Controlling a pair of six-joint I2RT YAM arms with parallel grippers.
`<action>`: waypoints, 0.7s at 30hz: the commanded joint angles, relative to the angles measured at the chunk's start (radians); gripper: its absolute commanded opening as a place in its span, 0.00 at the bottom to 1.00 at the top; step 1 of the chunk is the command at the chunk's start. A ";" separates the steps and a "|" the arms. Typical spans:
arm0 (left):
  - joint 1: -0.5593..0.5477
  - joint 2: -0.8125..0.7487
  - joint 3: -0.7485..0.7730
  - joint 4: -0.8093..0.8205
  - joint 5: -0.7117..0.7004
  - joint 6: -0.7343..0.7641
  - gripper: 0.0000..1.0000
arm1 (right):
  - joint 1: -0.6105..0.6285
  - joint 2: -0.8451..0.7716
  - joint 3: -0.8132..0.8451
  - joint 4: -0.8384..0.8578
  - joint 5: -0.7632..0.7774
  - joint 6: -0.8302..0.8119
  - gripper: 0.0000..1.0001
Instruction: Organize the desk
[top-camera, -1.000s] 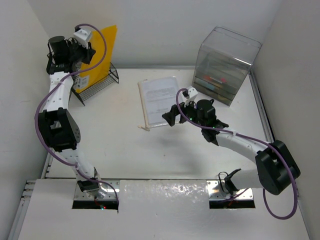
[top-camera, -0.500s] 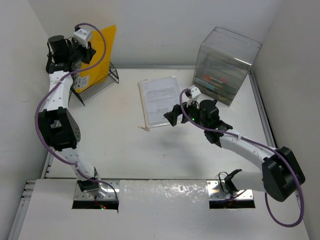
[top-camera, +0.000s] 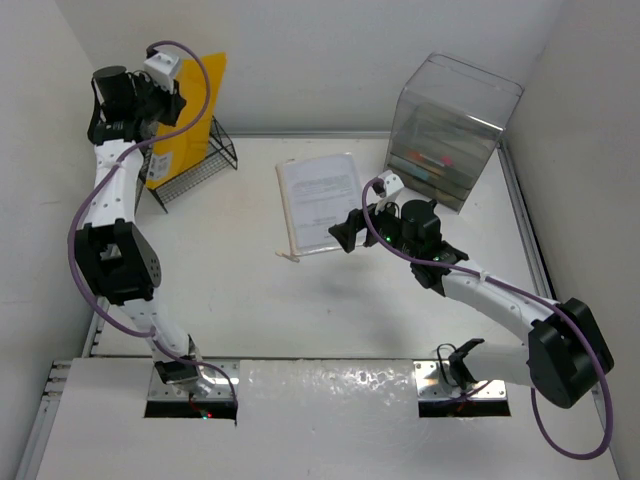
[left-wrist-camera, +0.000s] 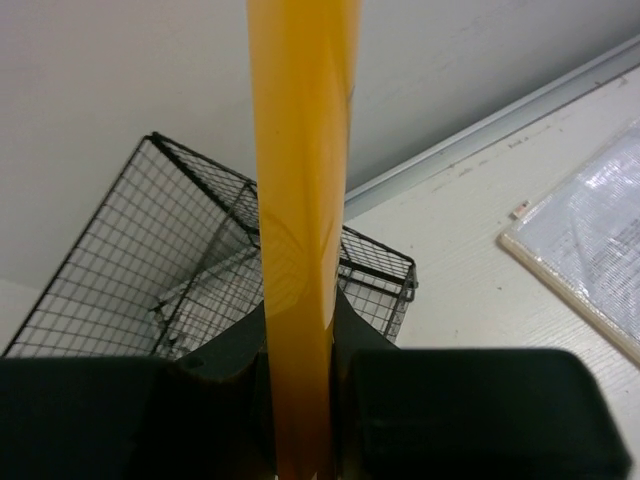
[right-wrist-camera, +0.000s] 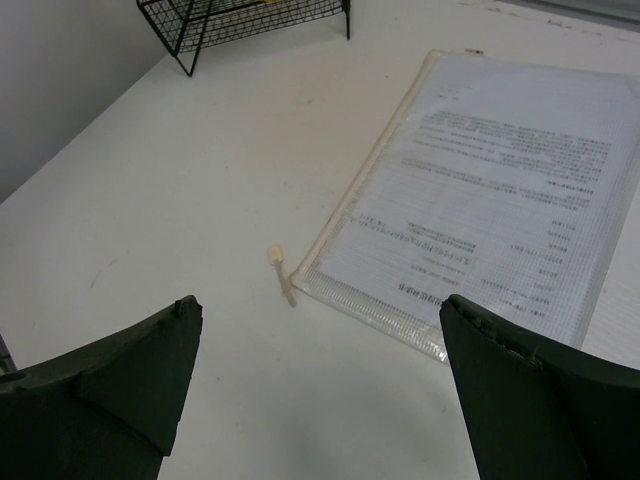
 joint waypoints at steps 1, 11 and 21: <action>0.012 -0.086 0.096 -0.016 -0.049 0.002 0.00 | 0.004 -0.008 0.002 0.060 -0.010 -0.018 0.99; 0.017 0.010 0.085 -0.106 0.028 0.028 0.00 | 0.004 -0.014 0.018 0.040 -0.036 -0.030 0.99; 0.014 0.113 0.096 -0.185 0.187 0.026 0.00 | 0.005 -0.054 0.009 0.003 -0.015 -0.052 0.99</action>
